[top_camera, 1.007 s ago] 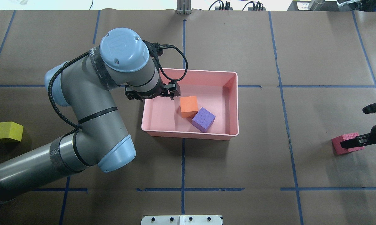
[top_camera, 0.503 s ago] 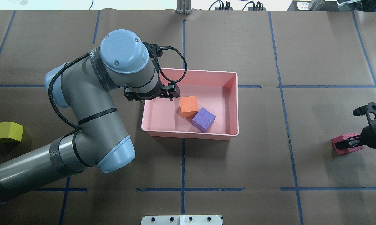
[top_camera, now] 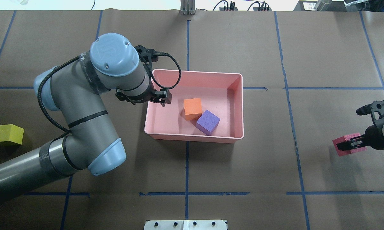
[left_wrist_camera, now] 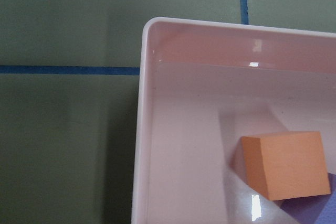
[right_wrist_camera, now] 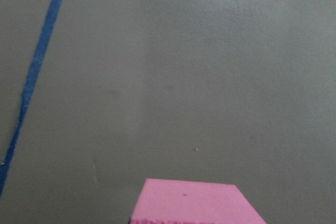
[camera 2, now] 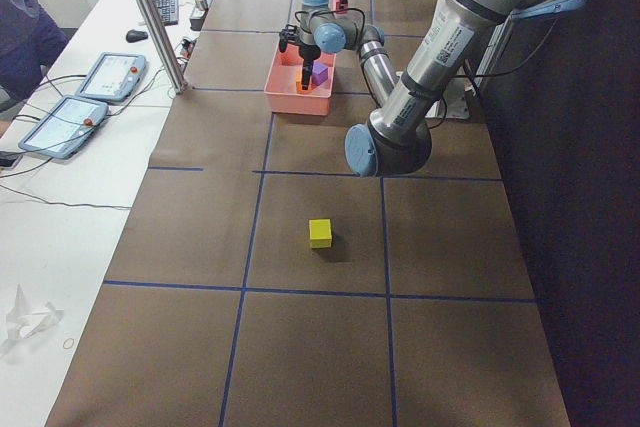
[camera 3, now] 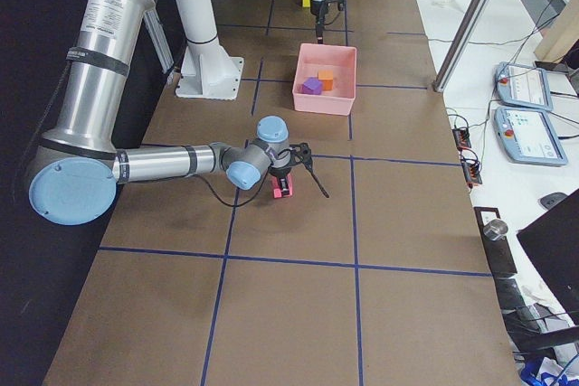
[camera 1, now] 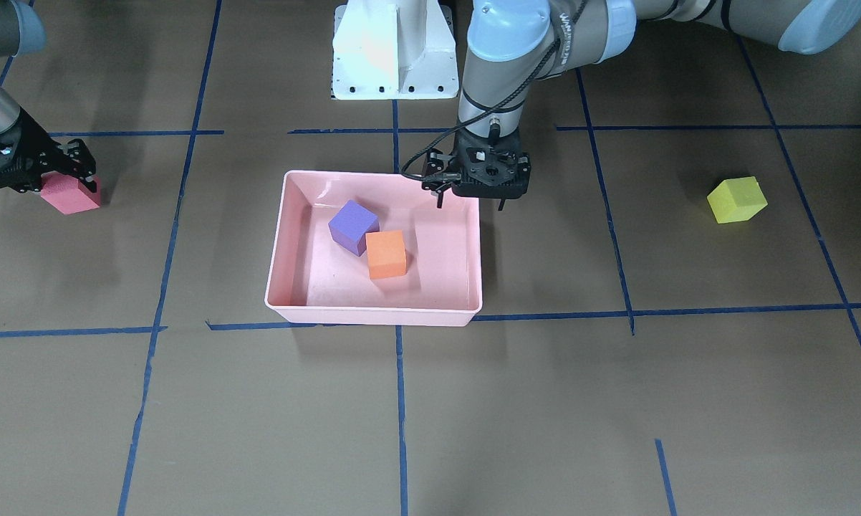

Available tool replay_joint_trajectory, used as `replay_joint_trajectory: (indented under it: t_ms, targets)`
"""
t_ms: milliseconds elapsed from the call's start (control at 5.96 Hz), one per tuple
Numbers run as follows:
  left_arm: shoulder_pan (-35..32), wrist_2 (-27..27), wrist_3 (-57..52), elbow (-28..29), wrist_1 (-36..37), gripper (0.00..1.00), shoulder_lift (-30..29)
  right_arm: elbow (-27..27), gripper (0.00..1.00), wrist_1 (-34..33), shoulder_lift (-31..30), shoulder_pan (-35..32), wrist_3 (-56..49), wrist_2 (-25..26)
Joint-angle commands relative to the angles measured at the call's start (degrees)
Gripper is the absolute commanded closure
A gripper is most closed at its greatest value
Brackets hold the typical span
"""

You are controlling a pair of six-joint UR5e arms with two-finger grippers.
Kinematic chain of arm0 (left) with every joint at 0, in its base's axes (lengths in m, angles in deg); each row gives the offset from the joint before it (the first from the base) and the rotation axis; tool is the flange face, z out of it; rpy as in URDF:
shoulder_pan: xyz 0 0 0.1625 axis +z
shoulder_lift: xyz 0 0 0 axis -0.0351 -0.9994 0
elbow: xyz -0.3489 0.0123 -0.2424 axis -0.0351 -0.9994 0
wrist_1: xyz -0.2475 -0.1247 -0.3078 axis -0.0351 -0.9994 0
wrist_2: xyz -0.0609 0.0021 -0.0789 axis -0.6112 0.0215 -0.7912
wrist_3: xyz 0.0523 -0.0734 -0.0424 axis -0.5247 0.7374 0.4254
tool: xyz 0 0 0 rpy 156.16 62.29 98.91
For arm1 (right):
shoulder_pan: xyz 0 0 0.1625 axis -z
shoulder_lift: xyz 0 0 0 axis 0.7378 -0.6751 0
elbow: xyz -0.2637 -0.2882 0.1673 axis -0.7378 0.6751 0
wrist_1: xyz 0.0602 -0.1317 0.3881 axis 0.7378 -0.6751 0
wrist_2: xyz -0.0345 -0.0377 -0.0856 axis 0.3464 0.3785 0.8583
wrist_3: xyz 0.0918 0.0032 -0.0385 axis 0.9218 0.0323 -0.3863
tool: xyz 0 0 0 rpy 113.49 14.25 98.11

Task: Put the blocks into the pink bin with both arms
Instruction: 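Carry the pink-red cube with the right gripper over the bin while the left gripper withdraws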

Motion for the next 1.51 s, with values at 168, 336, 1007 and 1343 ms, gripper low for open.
replay_joint_trajectory:
  t_ms: [168,336,1007,1343]
  targets:
    - [-11.4,-9.3,-24.6,-3.8,0.0,0.00,10.9,-9.3,0.67,-18.3,10.1,-2.3,4.7,-1.8]
    - [-16.6,-12.8,-33.1,-4.4,-0.1,0.00,15.3,-11.9,0.67,-29.6,18.7,-2.3,8.3,-1.8]
    - [-27.1,-16.9,-50.0,-8.2,-1.8,0.00,31.6,1.0,0.66,-56.0,57.5,5.5,26.5,5.7]
    - [-27.1,-16.9,-49.3,-9.7,-10.9,0.00,40.6,9.0,0.01,-50.7,61.3,6.9,30.0,8.8]
